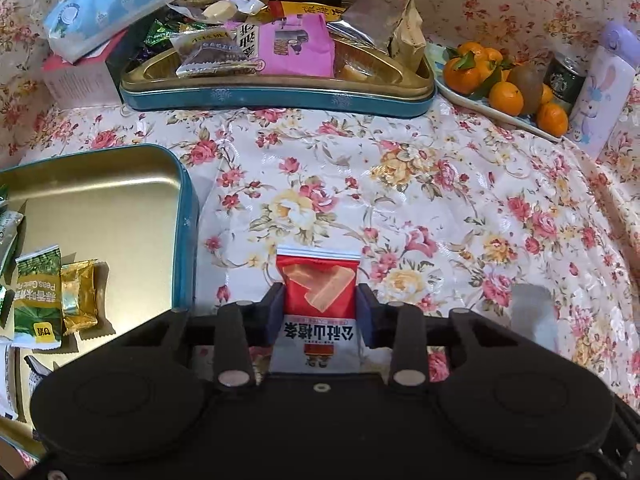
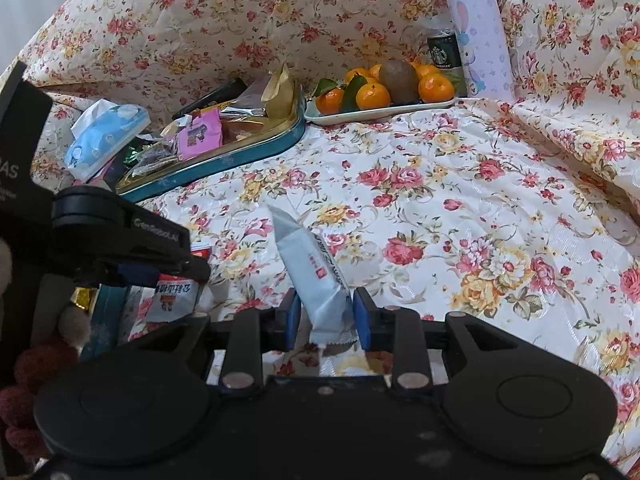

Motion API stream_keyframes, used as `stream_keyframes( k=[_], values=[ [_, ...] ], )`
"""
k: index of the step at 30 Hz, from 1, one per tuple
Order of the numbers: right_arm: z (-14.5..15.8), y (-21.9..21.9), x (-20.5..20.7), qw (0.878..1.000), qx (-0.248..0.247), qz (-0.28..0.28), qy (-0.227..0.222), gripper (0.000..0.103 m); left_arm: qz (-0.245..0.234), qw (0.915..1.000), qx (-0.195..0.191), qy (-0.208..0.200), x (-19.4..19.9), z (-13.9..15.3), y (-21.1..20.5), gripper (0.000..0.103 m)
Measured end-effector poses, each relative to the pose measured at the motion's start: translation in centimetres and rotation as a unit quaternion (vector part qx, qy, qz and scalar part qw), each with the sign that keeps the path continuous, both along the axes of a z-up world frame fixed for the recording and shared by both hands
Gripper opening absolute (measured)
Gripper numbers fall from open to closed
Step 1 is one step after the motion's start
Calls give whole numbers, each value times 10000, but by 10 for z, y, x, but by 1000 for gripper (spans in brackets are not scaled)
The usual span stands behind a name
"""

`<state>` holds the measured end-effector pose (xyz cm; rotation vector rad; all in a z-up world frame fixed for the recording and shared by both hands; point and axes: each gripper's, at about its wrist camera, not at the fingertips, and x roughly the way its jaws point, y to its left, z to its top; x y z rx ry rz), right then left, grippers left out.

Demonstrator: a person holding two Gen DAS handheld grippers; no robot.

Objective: Organize snacks
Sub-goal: 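Carry the red-white packet and white packet over the gold tray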

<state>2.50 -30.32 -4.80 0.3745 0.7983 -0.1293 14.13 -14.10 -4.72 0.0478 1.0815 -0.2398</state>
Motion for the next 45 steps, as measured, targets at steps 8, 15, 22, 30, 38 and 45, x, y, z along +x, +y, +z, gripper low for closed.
stream_keyframes(
  k=[8,15,22,30,38,45],
  values=[
    [-4,5,12,9987,-499,121,5,40,-76,9999,-88,33,1,0,1,46],
    [-5,9,26,9938,-1044,349,-127,42,-30,9988,-439,226,4,1,6,43],
    [0,0,24,9973,-624,312,-231,29,-57,9964,-752,392,2,3,9,43],
    [14,-1,8,9977,-464,151,-473,26,-220,9953,-884,319,-10,12,9,43],
    [3,2,-1,9983,-528,190,-179,26,-424,9960,-766,203,-30,17,7,43],
    [-6,6,8,9972,-698,278,6,29,-470,9955,-792,206,-36,18,9,43]
  ],
)
